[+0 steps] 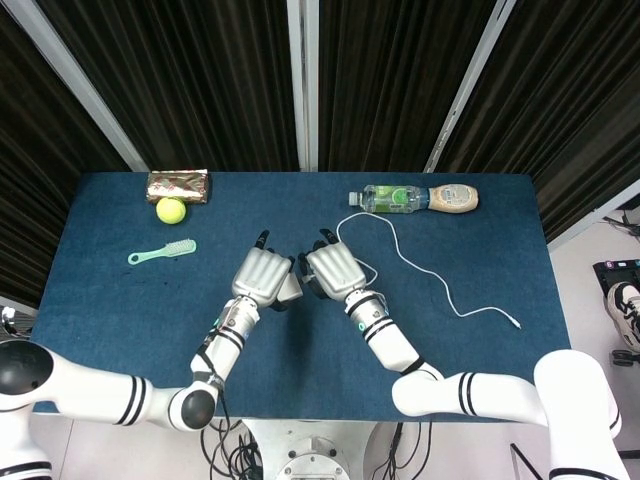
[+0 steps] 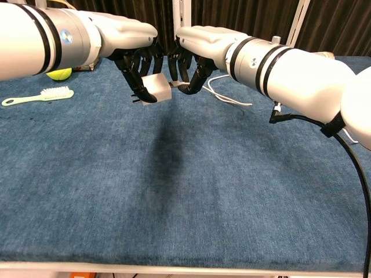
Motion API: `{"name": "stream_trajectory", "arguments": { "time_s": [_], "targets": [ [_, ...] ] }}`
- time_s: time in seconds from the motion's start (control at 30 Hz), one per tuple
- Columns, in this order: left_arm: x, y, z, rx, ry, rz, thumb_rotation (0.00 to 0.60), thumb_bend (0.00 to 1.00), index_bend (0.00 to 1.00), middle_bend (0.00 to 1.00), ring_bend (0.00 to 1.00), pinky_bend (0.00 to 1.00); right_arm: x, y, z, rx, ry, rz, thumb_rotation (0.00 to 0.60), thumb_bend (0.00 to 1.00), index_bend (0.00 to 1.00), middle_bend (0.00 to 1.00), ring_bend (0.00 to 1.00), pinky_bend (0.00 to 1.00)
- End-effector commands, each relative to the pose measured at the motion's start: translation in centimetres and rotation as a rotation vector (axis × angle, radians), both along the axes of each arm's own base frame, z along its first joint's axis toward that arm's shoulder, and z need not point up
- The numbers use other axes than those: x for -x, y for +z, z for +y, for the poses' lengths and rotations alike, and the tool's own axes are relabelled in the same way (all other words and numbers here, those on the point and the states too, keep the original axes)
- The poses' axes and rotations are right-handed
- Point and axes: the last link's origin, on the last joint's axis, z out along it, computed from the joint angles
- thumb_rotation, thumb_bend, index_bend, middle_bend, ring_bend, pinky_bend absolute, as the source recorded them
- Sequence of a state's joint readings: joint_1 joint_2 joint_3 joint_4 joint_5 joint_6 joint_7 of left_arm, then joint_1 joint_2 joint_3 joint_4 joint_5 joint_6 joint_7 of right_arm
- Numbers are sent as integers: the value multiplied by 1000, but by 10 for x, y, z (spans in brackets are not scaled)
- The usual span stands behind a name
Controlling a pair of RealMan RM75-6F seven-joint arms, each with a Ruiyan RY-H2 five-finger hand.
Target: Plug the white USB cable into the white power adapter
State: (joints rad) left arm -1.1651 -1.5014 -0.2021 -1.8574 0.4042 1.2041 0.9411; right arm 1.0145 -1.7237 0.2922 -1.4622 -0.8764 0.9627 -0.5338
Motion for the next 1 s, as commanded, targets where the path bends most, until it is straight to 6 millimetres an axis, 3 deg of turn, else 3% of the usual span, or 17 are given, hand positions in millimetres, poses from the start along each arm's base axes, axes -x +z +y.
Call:
{"name": "stream_trajectory", "arguments": {
  "time_s": [0.03, 1.0],
  "targets": [
    [-1, 0, 1, -6, 1, 0, 493, 194, 502, 496, 371, 50, 0, 0, 1, 0, 1, 1, 600, 517, 674, 524, 302, 116],
    [0, -6, 3, -17, 13, 15, 496, 194, 502, 494, 371, 54, 0, -1, 2, -16, -33, -29, 600, 517, 674, 524, 304, 117]
  ]
}}
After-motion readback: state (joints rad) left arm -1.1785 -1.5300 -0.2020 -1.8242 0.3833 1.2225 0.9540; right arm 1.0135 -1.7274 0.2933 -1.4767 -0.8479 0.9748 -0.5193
